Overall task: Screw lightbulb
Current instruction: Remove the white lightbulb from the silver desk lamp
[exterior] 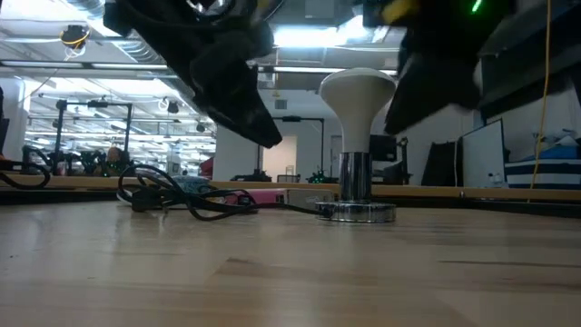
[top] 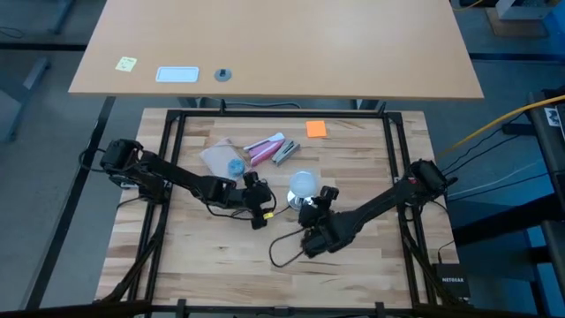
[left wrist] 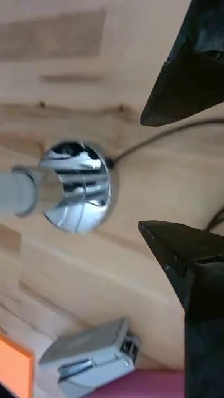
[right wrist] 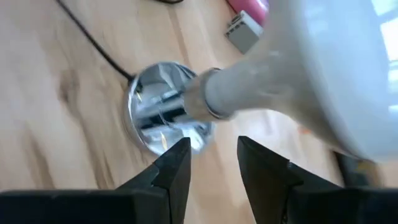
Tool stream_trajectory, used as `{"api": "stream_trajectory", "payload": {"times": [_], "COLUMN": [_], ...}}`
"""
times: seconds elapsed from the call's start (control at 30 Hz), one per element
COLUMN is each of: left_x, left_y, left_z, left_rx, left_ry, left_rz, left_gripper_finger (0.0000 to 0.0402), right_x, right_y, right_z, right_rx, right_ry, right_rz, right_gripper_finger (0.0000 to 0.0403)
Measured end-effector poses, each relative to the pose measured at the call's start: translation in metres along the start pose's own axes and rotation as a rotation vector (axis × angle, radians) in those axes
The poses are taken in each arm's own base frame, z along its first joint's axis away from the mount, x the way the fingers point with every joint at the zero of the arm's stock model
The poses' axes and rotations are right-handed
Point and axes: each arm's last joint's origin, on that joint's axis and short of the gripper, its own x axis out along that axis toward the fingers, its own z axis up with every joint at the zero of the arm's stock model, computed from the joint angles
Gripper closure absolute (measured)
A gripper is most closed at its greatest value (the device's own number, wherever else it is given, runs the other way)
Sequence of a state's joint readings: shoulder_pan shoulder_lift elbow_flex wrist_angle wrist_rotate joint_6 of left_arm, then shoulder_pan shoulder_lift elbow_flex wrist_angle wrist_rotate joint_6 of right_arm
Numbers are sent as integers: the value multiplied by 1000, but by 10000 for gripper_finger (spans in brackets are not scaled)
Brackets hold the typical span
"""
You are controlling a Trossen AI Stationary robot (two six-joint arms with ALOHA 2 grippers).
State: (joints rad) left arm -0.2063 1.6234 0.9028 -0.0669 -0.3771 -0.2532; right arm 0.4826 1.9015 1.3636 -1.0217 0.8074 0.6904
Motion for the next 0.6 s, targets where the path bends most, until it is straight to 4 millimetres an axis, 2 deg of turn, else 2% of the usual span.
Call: {"api": "stream_trajectory", "payload": {"times": [0.13,0.3,0.47,0.6], "left_x": [-4,-9,-19,-35], "left_y": [-10,-21,-31,-32], "left_z": [-2,-5,3,19], "left_rx": [-38,-89,-117,-130], "left_ry": [-5,-10,-94,-178], "left_rz": [-26,-56,-111,-149], "left_gripper_finger": [150,150,150,150], "right_x": [-37,-97,-154,-187], "right_y": [-7,-26,-47,-67], "right_z": [6,14,27,30], "right_rx": [-112,-236,-341,-410], "right_ry": [25,11,-191,-298], "right_rz": [-13,-34,36,81], "right_gripper_finger": [267,267,267,267]}}
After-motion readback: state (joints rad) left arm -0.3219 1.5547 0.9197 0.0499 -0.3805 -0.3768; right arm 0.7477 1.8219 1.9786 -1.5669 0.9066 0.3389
